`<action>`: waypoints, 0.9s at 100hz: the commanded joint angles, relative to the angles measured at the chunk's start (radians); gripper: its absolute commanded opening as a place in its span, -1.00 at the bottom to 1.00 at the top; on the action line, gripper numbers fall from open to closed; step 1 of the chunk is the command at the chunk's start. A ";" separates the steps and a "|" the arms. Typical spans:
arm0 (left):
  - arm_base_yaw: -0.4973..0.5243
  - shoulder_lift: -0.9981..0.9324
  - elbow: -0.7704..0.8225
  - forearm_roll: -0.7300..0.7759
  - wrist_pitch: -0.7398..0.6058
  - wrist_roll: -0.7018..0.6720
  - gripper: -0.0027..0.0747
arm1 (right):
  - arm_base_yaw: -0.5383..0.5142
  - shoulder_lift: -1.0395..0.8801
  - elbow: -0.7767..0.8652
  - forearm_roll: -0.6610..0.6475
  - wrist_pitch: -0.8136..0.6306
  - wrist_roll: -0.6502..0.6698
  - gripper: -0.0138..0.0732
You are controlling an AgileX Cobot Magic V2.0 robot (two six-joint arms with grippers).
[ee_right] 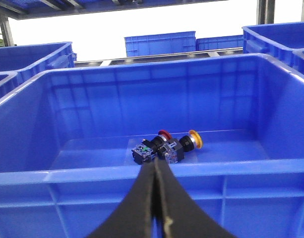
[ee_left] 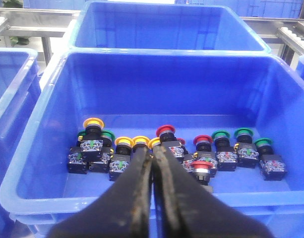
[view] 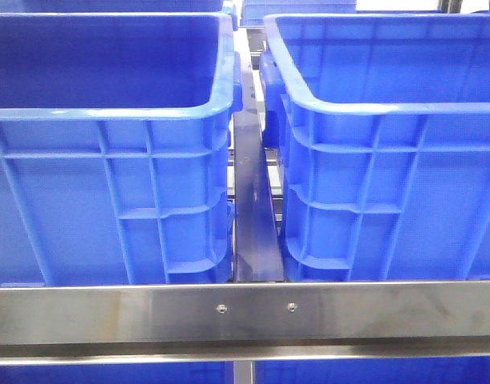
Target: Pick red and yellow buttons and place in box
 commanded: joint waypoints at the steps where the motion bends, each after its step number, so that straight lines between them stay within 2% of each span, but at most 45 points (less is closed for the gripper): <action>1: 0.002 0.013 -0.026 -0.001 -0.078 -0.009 -0.98 | -0.006 -0.021 0.000 -0.009 -0.086 -0.010 -0.84; 34: 0.002 0.013 -0.022 -0.001 -0.086 -0.009 -0.98 | -0.006 -0.021 0.000 -0.009 -0.086 -0.010 -0.84; 63: 0.002 -0.038 0.159 -0.003 -0.393 -0.009 -0.98 | -0.006 -0.021 0.000 -0.009 -0.086 -0.010 -0.84; 90: 0.058 -0.183 0.359 -0.003 -0.502 -0.008 -0.98 | -0.006 -0.021 0.000 -0.009 -0.086 -0.010 -0.84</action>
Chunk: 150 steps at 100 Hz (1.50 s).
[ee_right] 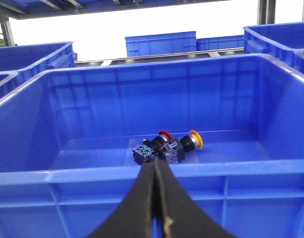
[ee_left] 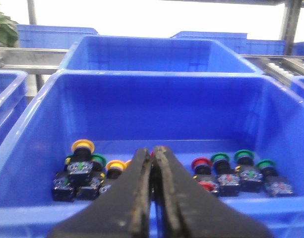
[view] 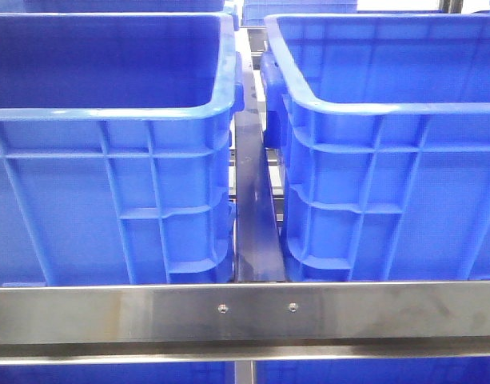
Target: Pick red and yellow buttons and place in box
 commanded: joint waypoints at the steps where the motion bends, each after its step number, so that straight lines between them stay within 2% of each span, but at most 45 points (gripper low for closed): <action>1: 0.028 -0.033 0.027 -0.003 -0.125 -0.008 -0.98 | -0.006 -0.021 0.000 -0.009 -0.086 -0.008 -0.84; 23: 0.074 -0.059 0.136 -0.003 -0.216 -0.008 -0.98 | -0.006 -0.021 0.000 -0.009 -0.086 -0.008 -0.84; 50: 0.108 -0.059 0.246 -0.003 -0.418 -0.008 -0.98 | -0.006 -0.021 0.000 -0.009 -0.086 -0.008 -0.84; 150: 0.127 -0.059 0.246 -0.003 -0.399 -0.008 -0.98 | -0.006 -0.021 0.000 -0.009 -0.084 -0.008 -0.84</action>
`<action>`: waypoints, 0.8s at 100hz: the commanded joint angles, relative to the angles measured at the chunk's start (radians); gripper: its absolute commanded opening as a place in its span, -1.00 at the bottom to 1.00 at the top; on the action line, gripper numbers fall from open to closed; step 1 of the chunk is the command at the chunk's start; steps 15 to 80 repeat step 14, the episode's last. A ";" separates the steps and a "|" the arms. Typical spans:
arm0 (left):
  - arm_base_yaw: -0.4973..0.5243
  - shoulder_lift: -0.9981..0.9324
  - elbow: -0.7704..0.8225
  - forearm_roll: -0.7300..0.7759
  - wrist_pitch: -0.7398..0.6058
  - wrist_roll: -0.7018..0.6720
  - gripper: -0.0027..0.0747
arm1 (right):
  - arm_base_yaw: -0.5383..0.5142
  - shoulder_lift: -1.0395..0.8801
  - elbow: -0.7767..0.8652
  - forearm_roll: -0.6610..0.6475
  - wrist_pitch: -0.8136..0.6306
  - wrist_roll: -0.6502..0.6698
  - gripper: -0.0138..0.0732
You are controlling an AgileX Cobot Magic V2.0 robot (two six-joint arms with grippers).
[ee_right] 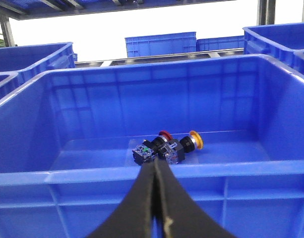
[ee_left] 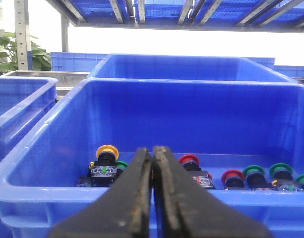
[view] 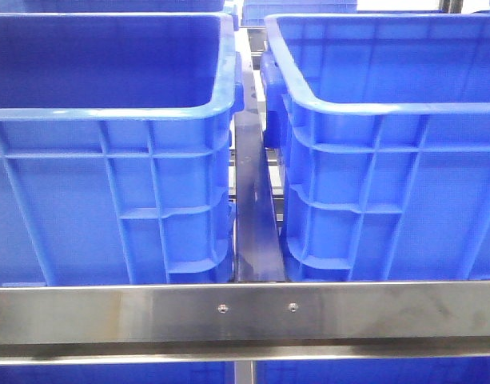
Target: Pick red and yellow buttons and place in box
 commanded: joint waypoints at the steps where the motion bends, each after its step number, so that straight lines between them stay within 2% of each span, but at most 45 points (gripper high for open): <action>1: 0.003 -0.033 0.018 -0.003 -0.082 -0.008 -0.98 | -0.006 -0.021 0.000 -0.009 -0.082 -0.008 -0.84; 80: 0.003 -0.033 0.018 -0.003 -0.082 -0.008 -0.98 | -0.006 -0.021 0.000 -0.009 -0.082 -0.008 -0.84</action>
